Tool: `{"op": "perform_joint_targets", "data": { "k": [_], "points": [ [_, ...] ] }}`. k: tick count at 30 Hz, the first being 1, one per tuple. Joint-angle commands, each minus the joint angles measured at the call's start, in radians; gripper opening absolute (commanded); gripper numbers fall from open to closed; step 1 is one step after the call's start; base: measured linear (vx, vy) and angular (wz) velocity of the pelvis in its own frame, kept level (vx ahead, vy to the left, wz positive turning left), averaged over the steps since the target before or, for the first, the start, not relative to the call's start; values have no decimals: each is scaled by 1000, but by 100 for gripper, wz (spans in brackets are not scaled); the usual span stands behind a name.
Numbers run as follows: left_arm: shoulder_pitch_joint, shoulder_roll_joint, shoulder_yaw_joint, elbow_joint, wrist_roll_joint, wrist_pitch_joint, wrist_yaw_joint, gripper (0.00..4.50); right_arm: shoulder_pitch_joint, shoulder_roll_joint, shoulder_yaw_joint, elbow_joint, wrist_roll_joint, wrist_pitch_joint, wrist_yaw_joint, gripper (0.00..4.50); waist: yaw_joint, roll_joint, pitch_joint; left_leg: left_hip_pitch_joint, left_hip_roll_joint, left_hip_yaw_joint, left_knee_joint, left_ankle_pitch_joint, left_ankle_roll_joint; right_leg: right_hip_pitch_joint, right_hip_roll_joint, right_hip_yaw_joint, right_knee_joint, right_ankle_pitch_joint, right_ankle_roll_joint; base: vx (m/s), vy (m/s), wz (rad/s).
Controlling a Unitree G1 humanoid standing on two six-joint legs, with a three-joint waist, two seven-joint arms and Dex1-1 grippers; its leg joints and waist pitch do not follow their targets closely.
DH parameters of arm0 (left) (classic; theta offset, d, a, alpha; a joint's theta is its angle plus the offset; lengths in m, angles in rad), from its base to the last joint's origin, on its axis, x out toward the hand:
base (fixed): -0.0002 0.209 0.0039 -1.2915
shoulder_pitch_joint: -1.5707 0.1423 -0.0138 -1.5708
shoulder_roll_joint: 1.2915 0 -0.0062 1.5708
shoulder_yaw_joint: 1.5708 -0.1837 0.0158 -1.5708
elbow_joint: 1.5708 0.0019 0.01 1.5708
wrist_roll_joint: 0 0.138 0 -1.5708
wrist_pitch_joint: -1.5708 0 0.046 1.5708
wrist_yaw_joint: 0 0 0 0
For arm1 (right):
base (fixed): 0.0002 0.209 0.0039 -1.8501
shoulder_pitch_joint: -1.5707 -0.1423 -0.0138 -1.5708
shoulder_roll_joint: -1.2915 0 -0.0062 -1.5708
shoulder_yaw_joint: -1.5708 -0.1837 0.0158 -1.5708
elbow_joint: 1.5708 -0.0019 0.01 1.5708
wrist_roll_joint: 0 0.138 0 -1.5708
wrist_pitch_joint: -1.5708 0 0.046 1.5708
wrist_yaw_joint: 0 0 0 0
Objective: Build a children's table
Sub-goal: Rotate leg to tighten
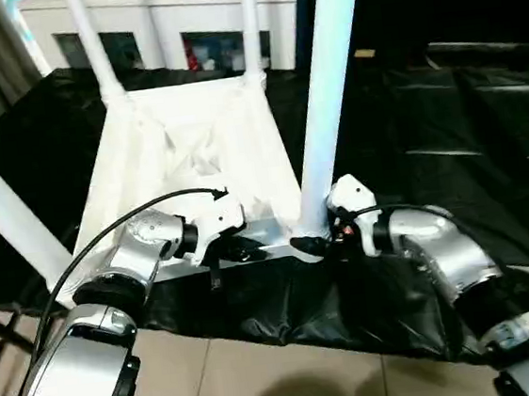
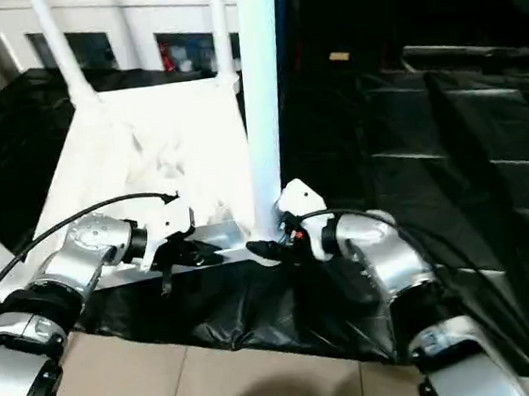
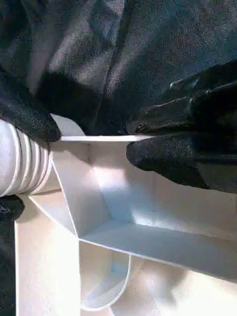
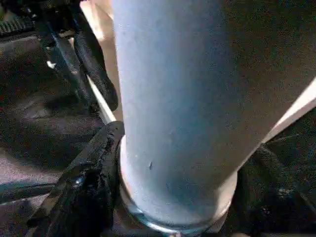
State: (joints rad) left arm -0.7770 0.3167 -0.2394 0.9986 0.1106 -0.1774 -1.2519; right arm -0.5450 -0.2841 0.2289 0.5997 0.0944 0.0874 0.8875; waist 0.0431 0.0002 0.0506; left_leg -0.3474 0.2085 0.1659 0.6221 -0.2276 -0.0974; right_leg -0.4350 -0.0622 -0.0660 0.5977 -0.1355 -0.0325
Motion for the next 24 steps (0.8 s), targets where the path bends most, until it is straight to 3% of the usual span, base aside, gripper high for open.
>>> {"op": "perform_joint_targets", "data": {
  "k": [1,4,9,10,11,12,14,15,16,19,21,24],
  "points": [
    [23,-38,-17,8,19,23,65,0,12,34,-26,12,10,7,-82,271,2,-14,-69,-10,9,8,-76,-88,71,77,-67,40,-66,-308,-187,0,0,0],
    [18,-96,-9,13,25,50,174,0,53,100,-56,-3,17,24,-202,270,0,-17,-65,-3,6,9,-79,-123,57,71,-64,38,-80,-396,-158,0,0,0],
    [15,-194,-23,5,48,84,310,0,92,234,-71,-4,-6,35,-403,270,-6,-12,-57,2,2,7,-83,-181,46,64,-64,31,-101,-529,-109,0,0,0],
    [16,-215,-28,3,53,88,335,0,87,264,-66,10,-24,24,-455,270,-17,-6,-48,13,-2,2,-85,-254,31,57,-63,19,-120,-645,-71,0,0,0],
    [17,-227,-34,4,63,88,358,0,79,286,-65,22,-30,17,-482,270,-19,-8,-51,15,-5,0,-83,-267,28,58,-64,14,-124,-675,-56,0,0,0],
    [18,-232,-43,7,73,86,366,0,71,304,-64,30,-25,12,-485,270,-22,-1,-55,20,-4,-3,-84,-280,33,59,-67,10,-131,-687,-44,0,0,0],
    [22,-237,-54,10,85,85,377,0,63,318,-47,29,-38,-9,-470,270,-22,7,-57,18,-3,-5,-90,-272,48,65,-66,7,-134,-650,-49,0,0,0],
    [24,-239,-55,11,88,86,382,0,61,316,-35,24,-57,-31,-467,270,-24,6,-57,18,-1,-5,-91,-278,51,64,-66,6,-134,-640,-53,0,0,0],
    [29,-236,-53,7,87,85,379,0,63,309,-34,15,-68,-52,-464,304,-27,4,-57,15,-1,-4,-93,-289,57,69,-66,0,-134,-621,-59,0,0,0],
    [42,-212,-39,-8,71,58,345,0,71,272,-83,-16,-15,-61,-407,342,-28,7,-63,9,6,-7,-100,-265,67,78,-75,-1,-124,-549,-82,0,0,0],
    [53,-182,-25,-24,57,52,307,0,79,213,-107,-40,11,-64,-327,362,-30,1,-66,9,6,-2,-97,-267,87,80,-74,0,-119,-507,-107,0,0,0],
    [63,-158,-22,-35,46,33,258,0,86,165,-100,-53,20,-58,-251,383,-24,2,-69,9,8,5,-96,-208,108,81,-78,6,-110,-438,-143,0,0,0]
  ]
}}
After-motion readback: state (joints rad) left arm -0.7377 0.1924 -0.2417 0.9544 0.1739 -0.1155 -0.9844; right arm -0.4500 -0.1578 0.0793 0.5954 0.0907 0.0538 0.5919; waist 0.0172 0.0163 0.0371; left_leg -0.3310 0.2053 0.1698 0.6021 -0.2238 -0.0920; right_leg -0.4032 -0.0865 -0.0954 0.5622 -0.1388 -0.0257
